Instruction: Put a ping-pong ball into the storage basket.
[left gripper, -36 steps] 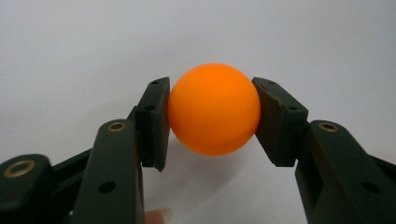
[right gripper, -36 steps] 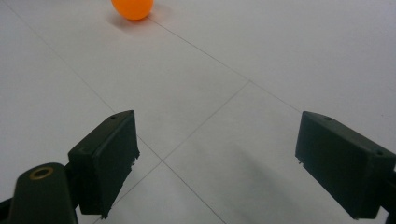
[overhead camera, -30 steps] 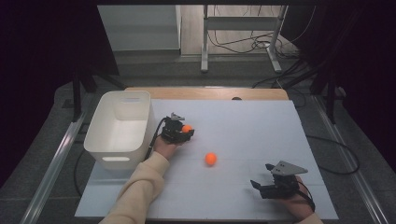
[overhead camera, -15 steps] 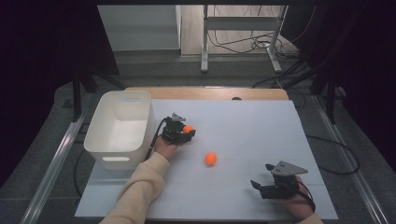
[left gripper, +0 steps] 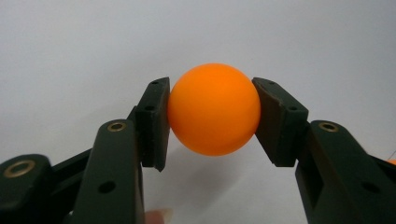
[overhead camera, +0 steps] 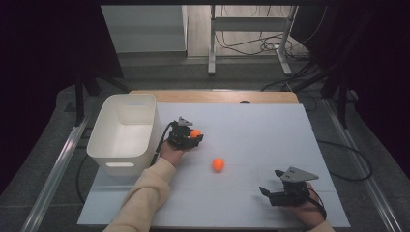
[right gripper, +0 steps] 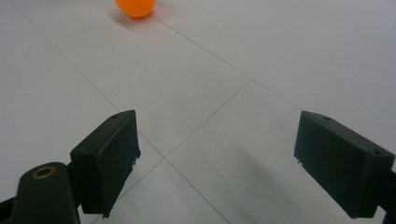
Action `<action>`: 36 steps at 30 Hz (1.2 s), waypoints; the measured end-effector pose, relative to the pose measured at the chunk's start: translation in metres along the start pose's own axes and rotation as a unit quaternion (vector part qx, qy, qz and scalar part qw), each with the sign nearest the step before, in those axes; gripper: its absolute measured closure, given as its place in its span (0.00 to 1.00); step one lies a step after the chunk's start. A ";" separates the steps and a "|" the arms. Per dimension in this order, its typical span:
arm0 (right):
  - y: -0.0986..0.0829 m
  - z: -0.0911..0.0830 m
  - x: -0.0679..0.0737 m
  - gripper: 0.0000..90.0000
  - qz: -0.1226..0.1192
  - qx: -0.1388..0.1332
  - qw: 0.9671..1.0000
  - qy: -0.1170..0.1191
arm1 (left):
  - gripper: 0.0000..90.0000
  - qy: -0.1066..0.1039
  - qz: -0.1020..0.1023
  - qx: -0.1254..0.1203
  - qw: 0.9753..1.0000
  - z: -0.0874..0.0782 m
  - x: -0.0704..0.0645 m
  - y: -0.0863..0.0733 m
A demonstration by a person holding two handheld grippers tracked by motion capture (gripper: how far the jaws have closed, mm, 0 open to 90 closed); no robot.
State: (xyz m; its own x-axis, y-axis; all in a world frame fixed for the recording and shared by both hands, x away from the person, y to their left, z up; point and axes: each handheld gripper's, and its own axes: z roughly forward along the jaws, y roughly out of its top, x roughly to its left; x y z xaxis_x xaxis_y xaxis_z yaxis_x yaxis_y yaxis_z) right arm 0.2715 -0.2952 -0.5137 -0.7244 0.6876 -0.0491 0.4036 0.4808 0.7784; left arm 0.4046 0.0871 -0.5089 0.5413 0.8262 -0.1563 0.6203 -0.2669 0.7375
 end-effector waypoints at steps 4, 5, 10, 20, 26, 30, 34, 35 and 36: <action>0.000 0.000 0.000 0.16 -0.001 0.000 1.000 0.001 | 0.55 -0.002 0.000 -0.004 1.000 -0.002 -0.001 0.001; 0.000 -0.001 0.000 0.16 -0.002 0.002 1.000 0.000 | 0.55 -0.001 0.001 -0.004 1.000 -0.003 -0.002 0.001; 0.000 0.000 0.000 0.16 -0.002 0.001 1.000 0.001 | 0.55 -0.004 0.004 -0.004 1.000 -0.004 -0.003 0.002; 0.000 0.000 0.000 0.16 -0.002 0.002 1.000 0.001 | 0.55 -0.007 0.010 -0.010 1.000 -0.008 -0.007 0.004; 0.000 0.000 0.000 0.16 -0.003 0.002 1.000 0.002 | 0.55 -0.009 0.013 -0.013 1.000 -0.011 -0.009 0.005; 0.000 0.000 0.000 0.16 -0.003 0.002 1.000 0.002 | 0.55 -0.008 0.011 -0.012 1.000 -0.010 -0.008 0.004; 0.000 -0.001 0.001 0.16 -0.005 0.005 1.000 -0.001 | 0.55 -0.007 0.011 -0.016 1.000 -0.012 -0.008 0.005; 0.000 -0.001 0.001 0.16 -0.005 0.005 1.000 -0.001 | 0.55 -0.007 0.012 -0.017 1.000 -0.013 -0.008 0.005; 0.000 -0.001 0.001 0.16 -0.004 0.005 1.000 0.000 | 0.55 -0.007 0.012 -0.019 1.000 -0.014 -0.009 0.005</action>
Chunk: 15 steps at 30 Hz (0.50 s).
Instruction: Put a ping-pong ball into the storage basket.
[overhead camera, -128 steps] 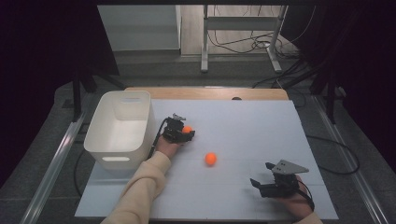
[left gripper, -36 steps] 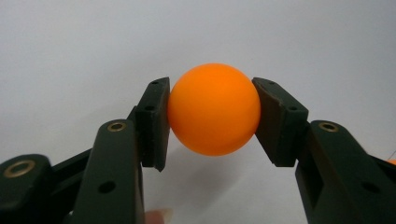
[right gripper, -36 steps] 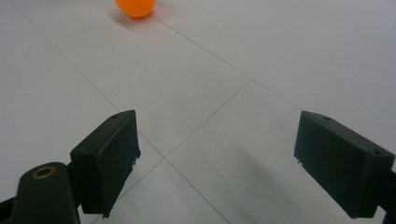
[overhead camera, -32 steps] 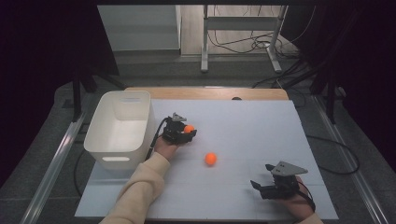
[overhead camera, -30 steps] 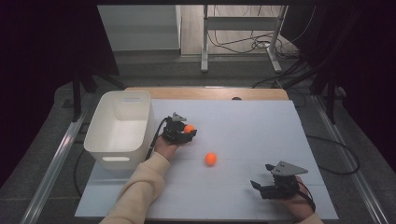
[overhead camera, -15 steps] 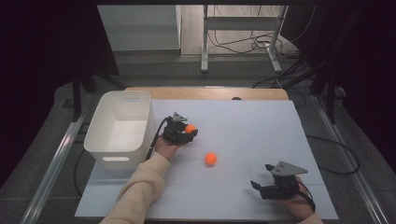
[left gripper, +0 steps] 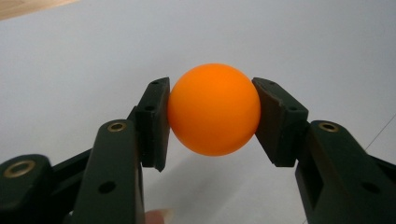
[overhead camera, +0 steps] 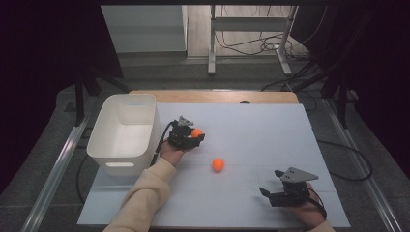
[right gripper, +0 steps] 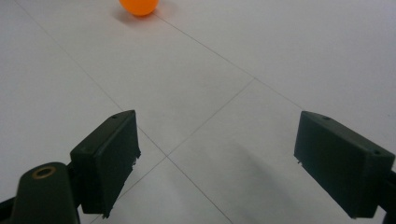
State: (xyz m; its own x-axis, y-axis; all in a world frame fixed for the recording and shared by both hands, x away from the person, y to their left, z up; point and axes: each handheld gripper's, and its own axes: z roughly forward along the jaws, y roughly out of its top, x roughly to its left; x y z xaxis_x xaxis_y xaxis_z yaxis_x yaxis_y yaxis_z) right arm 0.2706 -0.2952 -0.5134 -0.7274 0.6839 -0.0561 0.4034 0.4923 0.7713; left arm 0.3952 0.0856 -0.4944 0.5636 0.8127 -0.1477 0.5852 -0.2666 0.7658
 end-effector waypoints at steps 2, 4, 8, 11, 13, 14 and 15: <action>0.000 0.000 0.000 0.16 0.000 0.000 1.000 0.001 | 0.55 0.001 0.001 -0.003 1.000 -0.002 0.000 0.001; 0.000 0.000 0.000 0.16 0.000 0.000 1.000 0.001 | 0.55 0.001 0.002 -0.005 1.000 -0.003 -0.001 0.001; 0.000 0.001 0.000 0.16 0.000 -0.001 1.000 0.005 | 0.55 0.002 0.001 -0.006 1.000 -0.004 -0.001 0.001; 0.000 0.001 0.000 0.16 -0.001 -0.001 1.000 0.005 | 0.55 0.003 0.001 -0.007 1.000 -0.004 -0.001 0.001; 0.000 0.001 0.000 0.16 -0.001 -0.001 1.000 0.005 | 0.55 0.003 0.000 -0.008 1.000 -0.005 0.000 0.001; 0.000 0.001 0.000 0.16 -0.001 -0.001 1.000 0.005 | 0.55 0.004 0.000 -0.010 1.000 -0.006 0.000 0.002; 0.000 0.001 0.000 0.16 -0.001 -0.001 1.000 0.005 | 0.55 0.003 0.000 -0.011 1.000 -0.007 0.000 0.002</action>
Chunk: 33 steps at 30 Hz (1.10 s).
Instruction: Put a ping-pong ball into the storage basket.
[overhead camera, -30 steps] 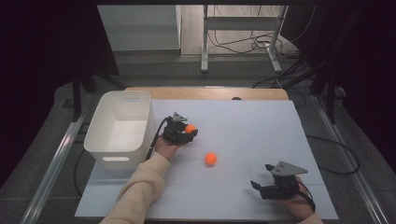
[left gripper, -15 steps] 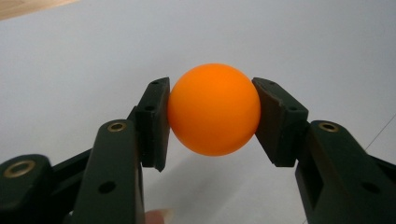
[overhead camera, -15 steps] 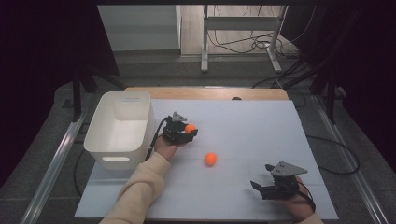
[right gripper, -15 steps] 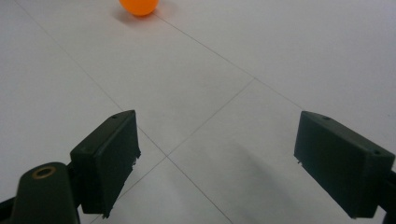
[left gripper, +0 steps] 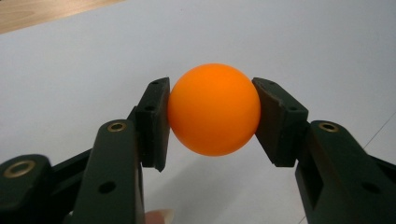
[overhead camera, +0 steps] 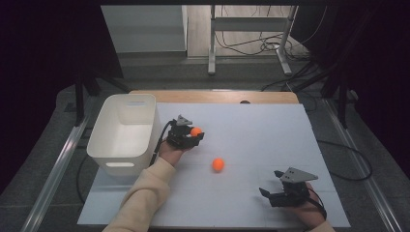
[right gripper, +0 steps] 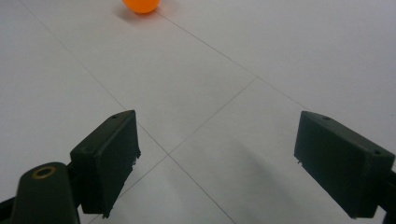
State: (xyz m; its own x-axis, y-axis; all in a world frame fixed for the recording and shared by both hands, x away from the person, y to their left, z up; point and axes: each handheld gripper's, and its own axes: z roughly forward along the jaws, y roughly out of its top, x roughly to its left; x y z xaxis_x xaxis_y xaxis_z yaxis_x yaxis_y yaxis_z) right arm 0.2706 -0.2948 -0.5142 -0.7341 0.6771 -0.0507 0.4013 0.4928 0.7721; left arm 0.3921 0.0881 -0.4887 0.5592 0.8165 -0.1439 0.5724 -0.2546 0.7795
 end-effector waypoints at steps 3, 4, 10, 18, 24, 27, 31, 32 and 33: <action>0.000 0.000 0.000 0.16 -0.001 0.000 1.000 0.000 | 0.55 0.000 0.002 -0.007 1.000 -0.004 -0.001 0.001; 0.000 0.000 0.000 0.16 -0.001 0.000 1.000 0.000 | 0.55 0.000 0.002 -0.008 1.000 -0.005 -0.001 0.002; 0.000 0.000 0.000 0.16 -0.001 0.001 1.000 0.000 | 0.55 -0.001 0.000 -0.020 1.000 -0.012 -0.002 0.005; 0.000 0.000 0.000 0.16 -0.002 0.001 1.000 -0.001 | 0.55 -0.007 0.002 -0.030 1.000 -0.021 -0.003 0.010; 0.000 -0.001 0.000 0.16 0.000 0.001 1.000 -0.005 | 0.55 -0.012 0.001 -0.039 0.999 -0.027 -0.004 0.012; 0.000 -0.001 0.000 0.16 0.002 -0.002 1.000 -0.002 | 0.55 -0.012 -0.001 -0.043 0.999 -0.030 -0.005 0.014; 0.000 -0.001 -0.001 0.16 0.002 -0.004 1.000 -0.001 | 0.55 -0.013 -0.002 -0.050 0.999 -0.035 -0.004 0.016; 0.000 -0.001 0.000 0.16 0.003 -0.004 1.000 -0.002 | 0.55 -0.013 -0.001 -0.051 0.999 -0.037 -0.003 0.016; 0.000 -0.001 0.000 0.16 0.003 -0.004 1.000 -0.002 | 0.55 -0.013 -0.001 -0.053 0.999 -0.038 -0.003 0.017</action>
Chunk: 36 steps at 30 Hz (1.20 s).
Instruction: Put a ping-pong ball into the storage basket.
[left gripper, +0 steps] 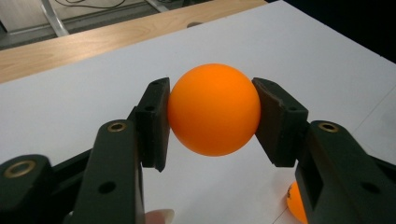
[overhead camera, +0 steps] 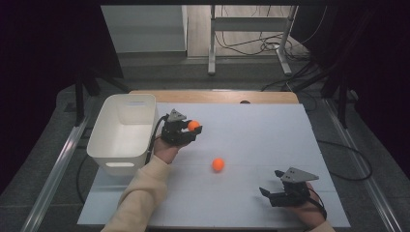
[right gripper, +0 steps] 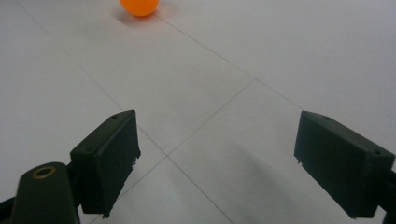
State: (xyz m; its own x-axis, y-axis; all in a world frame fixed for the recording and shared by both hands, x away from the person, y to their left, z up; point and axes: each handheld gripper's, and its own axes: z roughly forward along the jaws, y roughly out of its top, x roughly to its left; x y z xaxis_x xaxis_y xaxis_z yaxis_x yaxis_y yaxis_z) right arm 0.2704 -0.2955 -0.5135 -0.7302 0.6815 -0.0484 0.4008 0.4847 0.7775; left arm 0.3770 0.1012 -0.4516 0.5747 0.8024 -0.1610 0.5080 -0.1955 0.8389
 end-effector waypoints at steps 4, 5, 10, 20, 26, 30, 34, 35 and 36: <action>0.000 0.000 0.000 0.16 0.000 0.000 1.000 0.000 | 0.55 -0.001 -0.001 -0.004 1.000 -0.004 0.000 0.002; 0.000 0.000 0.000 0.16 0.000 0.000 1.000 0.000 | 0.55 -0.001 0.001 -0.006 1.000 -0.006 0.001 0.003; 0.000 0.000 0.000 0.16 0.000 0.000 1.000 -0.001 | 0.55 -0.001 0.001 -0.009 1.000 -0.009 0.001 0.004; 0.000 0.000 0.000 0.16 0.000 -0.002 1.000 -0.001 | 0.55 -0.001 -0.001 -0.016 1.000 -0.016 0.002 0.006; 0.000 0.000 0.000 0.16 0.000 -0.001 1.000 0.000 | 0.56 0.003 -0.002 -0.024 1.000 -0.023 0.004 0.010; 0.000 0.000 0.000 0.16 0.000 -0.002 1.000 -0.001 | 0.56 0.008 -0.001 -0.023 1.000 -0.025 0.004 0.011; 0.000 -0.001 0.000 0.16 0.001 -0.001 1.000 -0.002 | 0.56 0.007 -0.001 -0.024 1.000 -0.026 0.004 0.011; 0.000 0.000 0.000 0.16 0.000 -0.002 1.000 -0.001 | 0.56 0.005 -0.001 -0.024 1.000 -0.026 0.003 0.011; 0.000 0.000 0.000 0.16 0.000 -0.001 1.000 -0.001 | 0.56 0.005 0.000 -0.025 1.000 -0.026 0.002 0.012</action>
State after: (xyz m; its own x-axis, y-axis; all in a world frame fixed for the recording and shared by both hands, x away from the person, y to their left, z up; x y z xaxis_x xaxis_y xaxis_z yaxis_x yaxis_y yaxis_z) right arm 0.2703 -0.2957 -0.5135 -0.7289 0.6828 -0.0505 0.3991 0.4837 0.7789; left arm 0.3673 0.1154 -0.4286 0.5690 0.8075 -0.1558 0.4750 -0.1681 0.8638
